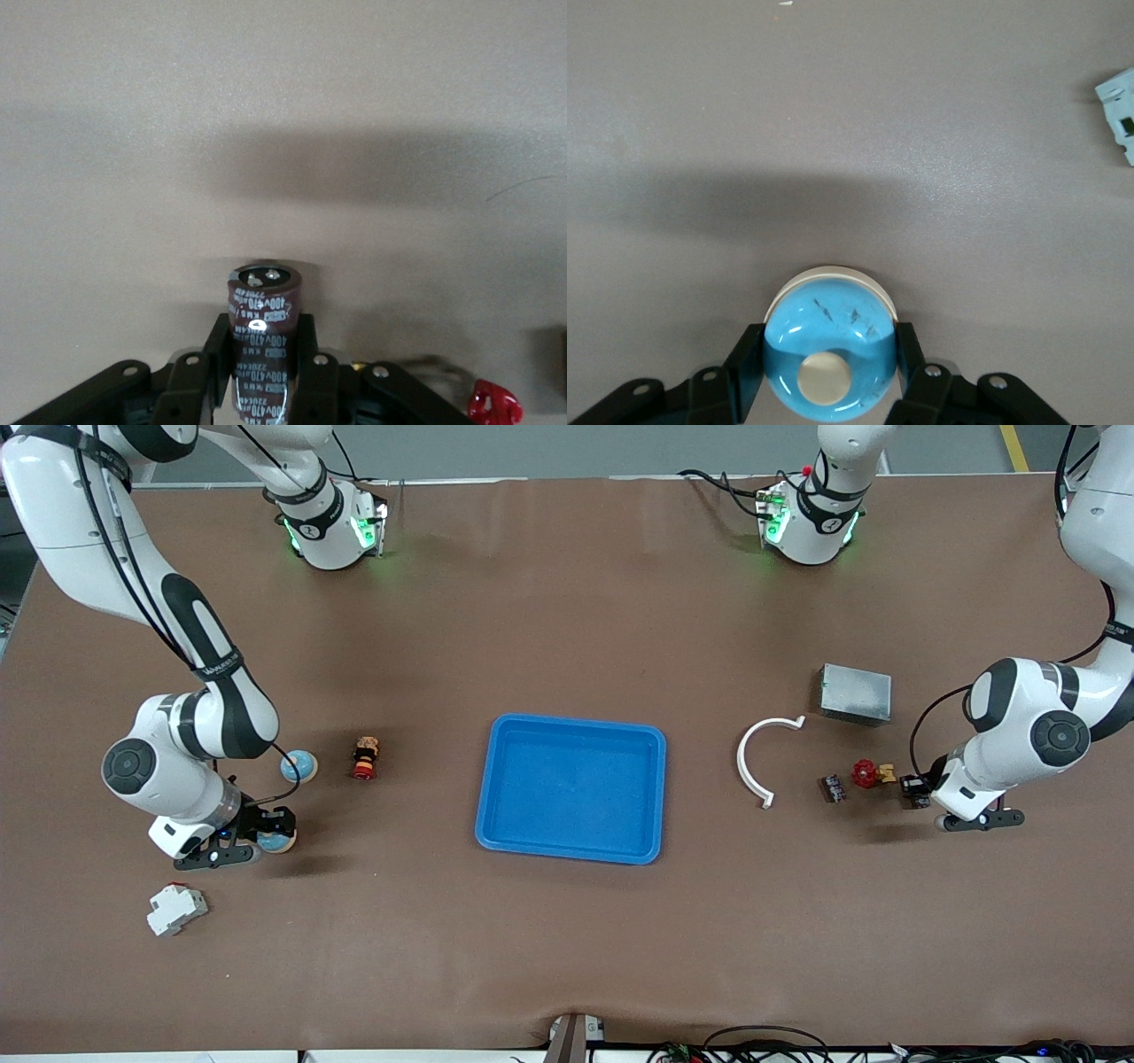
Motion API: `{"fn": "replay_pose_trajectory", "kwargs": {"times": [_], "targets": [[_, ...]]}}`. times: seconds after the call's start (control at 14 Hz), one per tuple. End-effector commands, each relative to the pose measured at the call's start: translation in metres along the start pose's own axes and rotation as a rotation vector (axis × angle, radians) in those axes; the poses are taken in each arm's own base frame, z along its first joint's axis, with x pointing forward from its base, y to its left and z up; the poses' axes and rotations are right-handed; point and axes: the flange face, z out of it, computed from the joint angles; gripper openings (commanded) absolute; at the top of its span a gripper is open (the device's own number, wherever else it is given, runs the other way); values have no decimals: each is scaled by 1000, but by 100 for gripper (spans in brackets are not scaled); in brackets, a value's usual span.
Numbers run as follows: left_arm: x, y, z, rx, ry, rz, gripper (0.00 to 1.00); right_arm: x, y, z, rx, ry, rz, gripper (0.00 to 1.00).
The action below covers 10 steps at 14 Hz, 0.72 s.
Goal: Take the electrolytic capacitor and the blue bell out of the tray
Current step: 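Lower and release the capacitor while the right gripper releases the bell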
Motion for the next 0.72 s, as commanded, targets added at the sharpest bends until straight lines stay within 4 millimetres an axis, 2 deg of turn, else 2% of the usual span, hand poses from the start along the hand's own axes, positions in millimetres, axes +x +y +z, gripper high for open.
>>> {"fn": "replay_pose_trajectory", "kwargs": {"times": [0.0, 0.07, 0.14, 0.21, 0.43, 0.57, 0.64], "targets": [[0, -3, -2, 5, 19, 14, 56, -6, 3, -5, 13, 10, -4, 0], [0, -2, -4, 5, 21, 14, 71, -7, 3, -3, 14, 11, -4, 0], [0, -2, -4, 5, 21, 17, 95, -6, 3, -3, 13, 15, -3, 0], [0, -2, -4, 6, 22, 15, 100, -6, 5, -2, 11, 15, -2, 0], [1, -3, -14, 18, 22, 17, 100, -6, 5, 4, 13, 26, 0, 0], [-1, -4, -28, 25, -5, 5, 100, -6, 5, 4, 13, 28, 0, 0], [-2, -7, -44, 5, -20, -29, 100, -6, 5, 6, 14, 25, 0, 0]]}}
